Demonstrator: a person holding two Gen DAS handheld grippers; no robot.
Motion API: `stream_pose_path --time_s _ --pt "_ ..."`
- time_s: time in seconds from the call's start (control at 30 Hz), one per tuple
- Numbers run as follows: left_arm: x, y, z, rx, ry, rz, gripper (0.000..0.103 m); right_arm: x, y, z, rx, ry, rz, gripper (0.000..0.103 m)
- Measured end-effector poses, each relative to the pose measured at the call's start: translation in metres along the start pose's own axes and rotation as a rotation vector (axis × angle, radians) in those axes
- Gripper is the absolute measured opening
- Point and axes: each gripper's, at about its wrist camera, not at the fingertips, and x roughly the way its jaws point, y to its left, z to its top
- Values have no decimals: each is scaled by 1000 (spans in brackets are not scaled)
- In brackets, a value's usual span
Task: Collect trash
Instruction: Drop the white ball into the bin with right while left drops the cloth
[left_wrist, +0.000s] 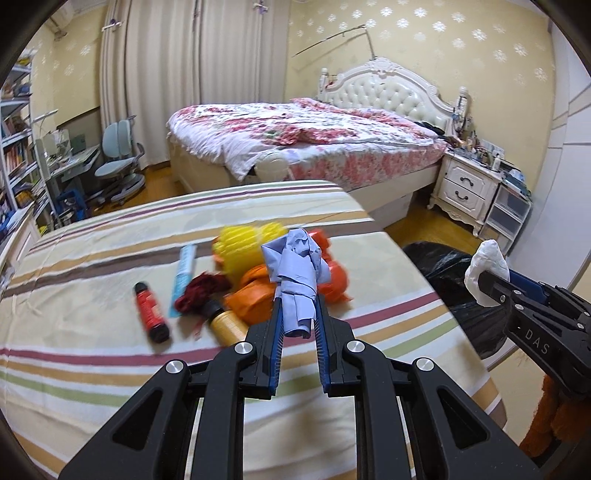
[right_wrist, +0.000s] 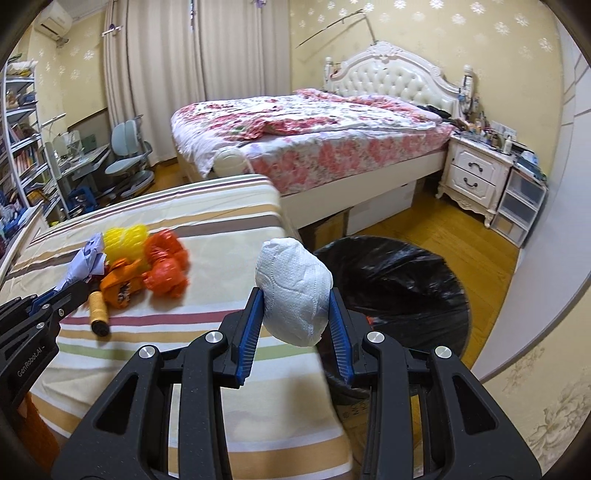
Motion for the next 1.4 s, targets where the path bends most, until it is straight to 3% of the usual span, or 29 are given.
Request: stream_pose_path --time_s 0.57,0.93,1.4 --pt "72 -99 35 120 20 -84 17 46 -94 14 93 23 -125 35" --pt "105 -140 42 184 47 -81 17 73 -116 16 107 52 -140 35" --pt "125 -153 43 205 83 -71 17 86 -127 15 143 69 -153 37"
